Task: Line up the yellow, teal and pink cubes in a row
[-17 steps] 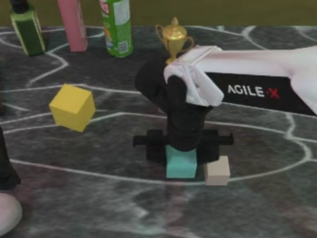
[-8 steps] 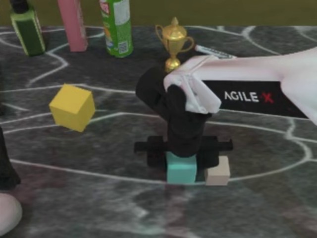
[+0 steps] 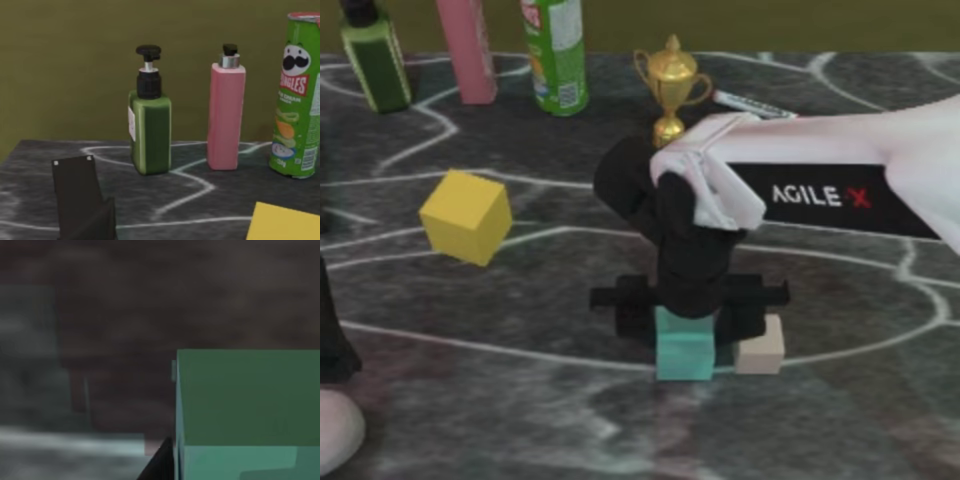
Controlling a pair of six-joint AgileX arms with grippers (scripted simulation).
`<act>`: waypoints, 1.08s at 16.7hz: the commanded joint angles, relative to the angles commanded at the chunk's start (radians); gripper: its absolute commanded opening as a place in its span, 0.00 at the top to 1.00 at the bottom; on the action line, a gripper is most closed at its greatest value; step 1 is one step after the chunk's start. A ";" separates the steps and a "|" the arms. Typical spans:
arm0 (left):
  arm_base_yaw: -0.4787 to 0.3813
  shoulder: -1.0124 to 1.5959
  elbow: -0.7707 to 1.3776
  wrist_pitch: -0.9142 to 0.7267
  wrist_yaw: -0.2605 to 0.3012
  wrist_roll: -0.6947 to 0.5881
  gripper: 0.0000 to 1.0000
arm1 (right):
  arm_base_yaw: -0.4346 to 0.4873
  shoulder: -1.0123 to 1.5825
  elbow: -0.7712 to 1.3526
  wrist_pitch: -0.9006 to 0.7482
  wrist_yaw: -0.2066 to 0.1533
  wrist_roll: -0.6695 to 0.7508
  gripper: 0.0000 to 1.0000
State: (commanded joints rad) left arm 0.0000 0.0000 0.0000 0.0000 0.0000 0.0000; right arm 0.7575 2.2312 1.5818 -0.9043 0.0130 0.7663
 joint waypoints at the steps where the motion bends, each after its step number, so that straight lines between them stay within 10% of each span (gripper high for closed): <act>1: 0.000 0.000 0.000 0.000 0.000 0.000 0.00 | 0.000 0.000 0.000 0.000 0.000 0.000 0.10; 18: 0.000 0.000 0.000 0.000 0.000 0.000 0.00 | 0.008 -0.063 0.119 -0.193 0.000 0.000 0.00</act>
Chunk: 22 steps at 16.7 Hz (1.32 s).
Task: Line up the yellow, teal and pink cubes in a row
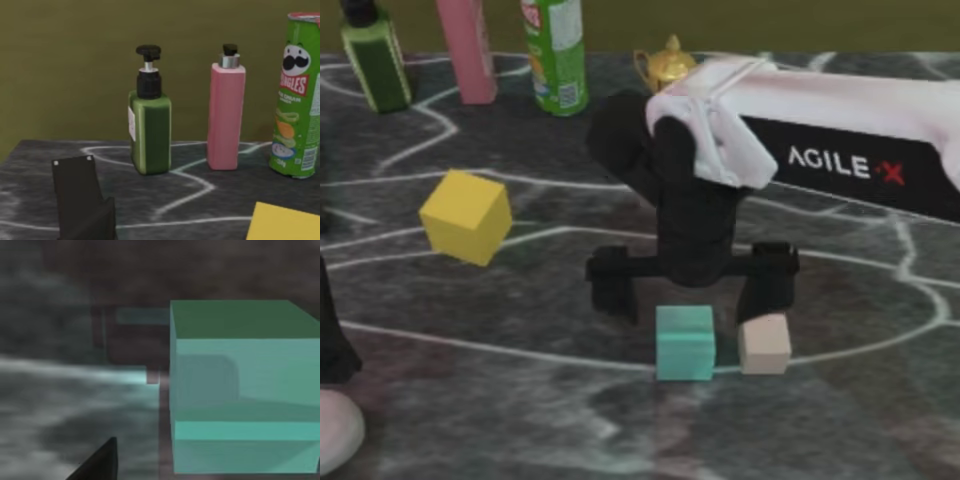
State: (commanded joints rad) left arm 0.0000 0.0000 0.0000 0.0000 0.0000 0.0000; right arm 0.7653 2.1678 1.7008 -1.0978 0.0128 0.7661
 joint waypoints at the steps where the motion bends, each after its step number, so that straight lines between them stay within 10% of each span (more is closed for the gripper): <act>1: 0.000 0.000 0.000 0.000 0.000 0.000 0.00 | 0.001 -0.012 0.018 -0.025 0.000 0.000 0.00; 11: -0.013 0.096 0.095 -0.065 0.004 0.010 0.00 | -0.048 -0.118 -0.049 0.012 0.021 -0.040 0.00; 22: -0.091 1.123 0.977 -0.613 0.001 0.095 0.00 | -0.363 -0.941 -0.808 0.396 0.104 -0.407 0.00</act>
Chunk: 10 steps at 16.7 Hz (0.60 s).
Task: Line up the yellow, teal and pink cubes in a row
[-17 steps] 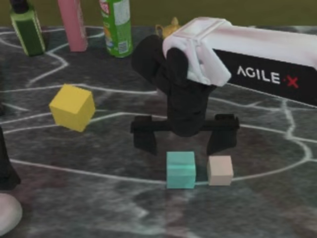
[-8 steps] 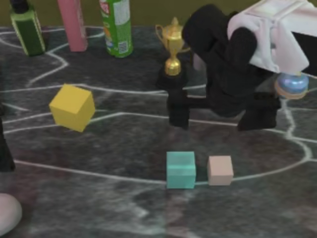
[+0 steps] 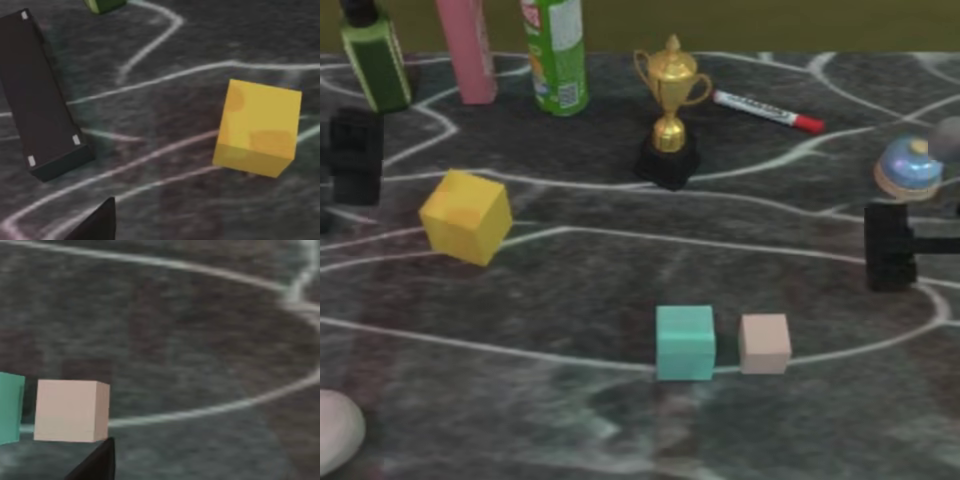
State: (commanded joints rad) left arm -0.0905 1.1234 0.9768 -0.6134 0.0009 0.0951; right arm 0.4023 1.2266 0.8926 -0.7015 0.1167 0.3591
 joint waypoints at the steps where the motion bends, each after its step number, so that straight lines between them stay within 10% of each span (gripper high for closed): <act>1: -0.009 0.122 0.094 -0.063 0.000 0.010 0.00 | -0.034 -0.096 -0.089 0.044 0.001 -0.039 0.00; 10: -0.076 0.951 0.793 -0.513 0.001 0.080 0.00 | -0.303 -0.945 -0.734 0.485 -0.062 -0.303 0.00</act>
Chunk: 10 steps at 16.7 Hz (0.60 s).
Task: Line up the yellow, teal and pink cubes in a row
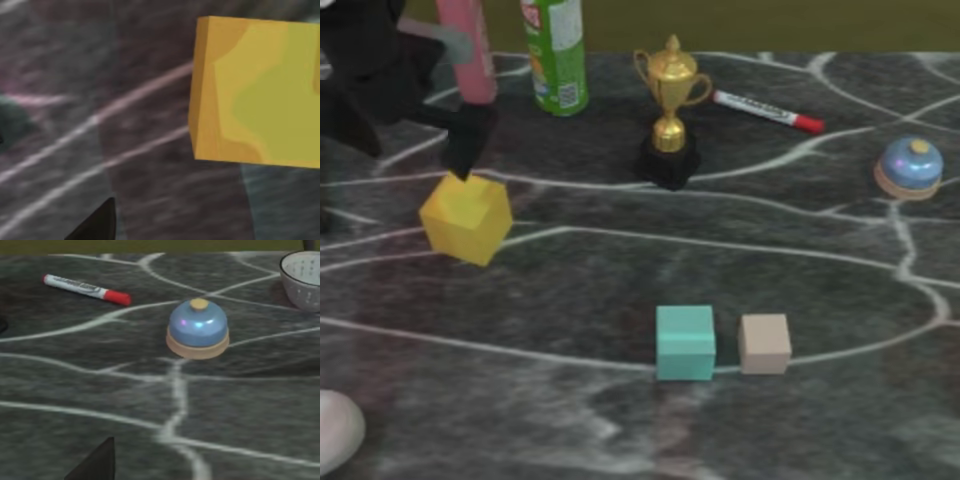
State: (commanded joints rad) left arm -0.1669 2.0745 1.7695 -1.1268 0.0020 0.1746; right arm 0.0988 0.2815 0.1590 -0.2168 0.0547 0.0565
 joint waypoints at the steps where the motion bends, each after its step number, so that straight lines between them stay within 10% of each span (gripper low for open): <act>1: -0.005 0.066 0.060 -0.033 0.000 0.005 0.00 | -0.021 -0.071 -0.042 0.047 -0.011 -0.015 0.00; 10: -0.022 0.254 0.247 -0.132 0.002 0.022 0.00 | -0.089 -0.281 -0.159 0.217 -0.055 -0.056 0.00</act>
State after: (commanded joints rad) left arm -0.1884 2.3280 2.0161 -1.2588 0.0044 0.1967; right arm 0.0100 0.0000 0.0000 0.0000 0.0000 0.0000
